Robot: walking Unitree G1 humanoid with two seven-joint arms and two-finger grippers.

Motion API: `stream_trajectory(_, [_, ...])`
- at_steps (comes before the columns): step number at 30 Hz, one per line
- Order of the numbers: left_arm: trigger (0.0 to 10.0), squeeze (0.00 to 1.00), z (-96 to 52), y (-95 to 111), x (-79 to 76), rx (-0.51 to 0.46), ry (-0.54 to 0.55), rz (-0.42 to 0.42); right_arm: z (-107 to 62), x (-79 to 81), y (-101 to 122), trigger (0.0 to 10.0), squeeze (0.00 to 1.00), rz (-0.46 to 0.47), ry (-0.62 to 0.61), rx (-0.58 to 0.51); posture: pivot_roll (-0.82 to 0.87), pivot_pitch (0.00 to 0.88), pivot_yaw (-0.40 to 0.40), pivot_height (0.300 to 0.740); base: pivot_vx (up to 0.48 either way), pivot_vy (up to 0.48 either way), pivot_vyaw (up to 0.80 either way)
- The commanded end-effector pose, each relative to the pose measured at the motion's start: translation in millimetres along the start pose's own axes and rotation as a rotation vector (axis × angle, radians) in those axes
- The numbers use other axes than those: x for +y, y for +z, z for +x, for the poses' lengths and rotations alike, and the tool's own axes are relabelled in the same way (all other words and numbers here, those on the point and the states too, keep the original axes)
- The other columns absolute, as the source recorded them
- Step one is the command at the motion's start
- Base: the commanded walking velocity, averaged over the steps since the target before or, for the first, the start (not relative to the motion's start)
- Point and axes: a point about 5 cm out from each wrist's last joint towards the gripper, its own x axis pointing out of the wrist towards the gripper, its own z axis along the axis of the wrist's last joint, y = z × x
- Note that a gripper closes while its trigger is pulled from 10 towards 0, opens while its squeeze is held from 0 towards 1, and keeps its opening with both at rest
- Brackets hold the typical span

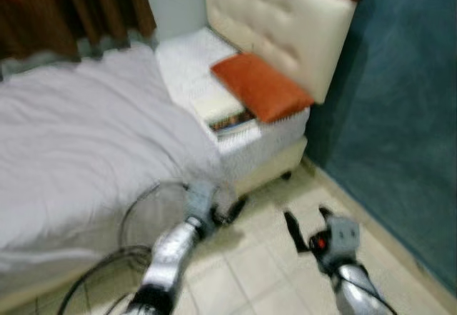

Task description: Clean up the room

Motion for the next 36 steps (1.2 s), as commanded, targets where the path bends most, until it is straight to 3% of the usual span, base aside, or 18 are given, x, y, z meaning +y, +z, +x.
stream_trajectory(1, [10.0,1.0,-22.4,4.4,23.1,-0.023,0.102,0.069,-2.2,-4.3,-4.5,10.0,0.0,0.053,-0.029,0.009,-0.04,0.0,0.011,0.74,0.0,0.0,0.0])
stream_trajectory(2, [10.0,1.0,-22.4,4.4,23.1,-0.023,0.102,0.069,-2.2,-4.3,-4.5,10.0,0.0,0.053,-0.029,0.009,-0.04,0.0,0.011,0.74,0.0,0.0,0.0])
stream_trajectory(3, [10.0,0.0,-47.6,-1.0,38.1,-0.01,0.208,0.078,-0.2,-6.2,-7.2,10.0,0.0,0.078,-0.038,0.01,-0.02,0.0,0.0,0.74,0.0,0.0,0.0])
stream_trajectory(4, [10.0,0.0,-55.7,0.3,41.2,-0.017,0.247,0.097,1.3,-6.5,-9.2,10.0,0.0,0.09,-0.04,0.015,0.0,0.0,-0.013,0.74,0.0,0.0,0.0])
stream_trajectory(7, [10.0,0.0,-61.4,8.2,40.2,-0.047,0.285,0.099,5.8,-3.2,-10.1,10.0,0.0,0.113,-0.025,0.015,0.03,0.0,-0.029,0.74,0.0,0.0,0.0])
stream_trajectory(13, [10.0,0.0,-44.0,16.2,29.2,-0.069,0.281,0.117,21.4,5.1,-9.6,10.0,0.0,0.111,0.029,0.027,0.05,0.0,-0.057,0.74,0.4,0.0,0.0])
stream_trajectory(19, [10.0,0.0,-44.5,18.1,27.3,-0.056,0.338,0.076,29.1,2.9,-7.1,10.0,0.0,0.093,0.044,0.022,0.04,0.0,-0.065,0.74,0.48,0.0,0.0])
stream_trajectory(23, [10.0,0.0,-55.9,13.6,32.8,-0.052,0.393,0.056,23.4,-5.8,-9.0,10.0,0.0,0.09,0.004,0.024,0.03,0.0,-0.064,0.74,0.48,0.0,0.0])
stream_trajectory(24, [10.0,0.0,-70.8,6.0,35.6,-0.024,0.407,0.075,9.3,-13.3,-12.9,10.0,0.0,0.079,-0.024,0.027,0.02,0.0,-0.062,0.74,0.48,0.0,0.0])
stream_trajectory(26, [10.0,0.0,-77.8,2.4,34.7,-0.004,0.395,0.087,-0.2,-15.8,-15.9,10.0,0.0,0.067,-0.036,0.034,0.02,0.0,-0.061,0.74,0.48,0.0,0.0])
stream_trajectory(30, [10.0,0.0,-73.9,3.3,29.2,0.009,0.36,0.094,-14.9,-17.2,-26.8,10.0,0.0,0.07,-0.046,0.064,0.02,0.0,-0.054,0.74,0.48,0.0,0.0])
stream_trajectory(36, [10.0,0.0,-62.4,10.7,25.3,0.0,0.347,0.092,-8.5,-14.4,-25.7,10.0,0.0,0.072,-0.043,0.06,0.0,0.0,-0.039,0.74,0.48,0.0,0.0])
